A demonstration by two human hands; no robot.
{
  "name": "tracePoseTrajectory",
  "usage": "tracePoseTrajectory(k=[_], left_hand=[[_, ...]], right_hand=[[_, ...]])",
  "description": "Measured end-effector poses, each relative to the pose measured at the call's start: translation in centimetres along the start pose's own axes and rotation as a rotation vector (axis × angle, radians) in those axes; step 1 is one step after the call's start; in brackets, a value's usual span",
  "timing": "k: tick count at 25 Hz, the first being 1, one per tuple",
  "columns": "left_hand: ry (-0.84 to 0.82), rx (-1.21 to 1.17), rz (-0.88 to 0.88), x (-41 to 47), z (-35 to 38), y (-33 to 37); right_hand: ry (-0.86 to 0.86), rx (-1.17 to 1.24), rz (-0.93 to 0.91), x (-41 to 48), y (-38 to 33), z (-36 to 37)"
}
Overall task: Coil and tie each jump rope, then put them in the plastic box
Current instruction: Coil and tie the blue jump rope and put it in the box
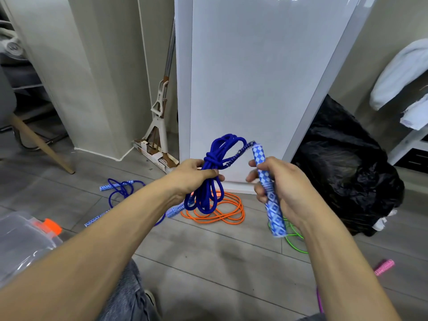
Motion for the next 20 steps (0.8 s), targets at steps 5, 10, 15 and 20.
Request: tracePoseTrajectory(k=[5,10,15,20], left_hand=[[-0.032,0.005,0.089,-0.4,0.6,0.5],[-0.092,-0.114,0.127,-0.7,1.2,1.0],[-0.19,0.006,0.222,-1.1,1.8,1.3],[-0.236,0.069,0.303,-1.3,1.9,1.7]], right_hand=[[0.137,-0.12,-0.24,0.2,-0.2,0.7],[0.482,-0.674,-0.473,-0.1,-0.1,-0.1],[0.503,-0.551,-0.458,0.0,0.6,1.7],[0.57,-0.289,-0.356,0.7,0.9,2.2]])
Point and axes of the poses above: each hand's wrist, its own x-axis towards the middle knuckle, its own z-axis out of the palm, y = z × x, the point moved 2 cm from there along x, towards the middle knuckle, and after that the axes turned 12 degrees about -x, right-handed, at the moved point
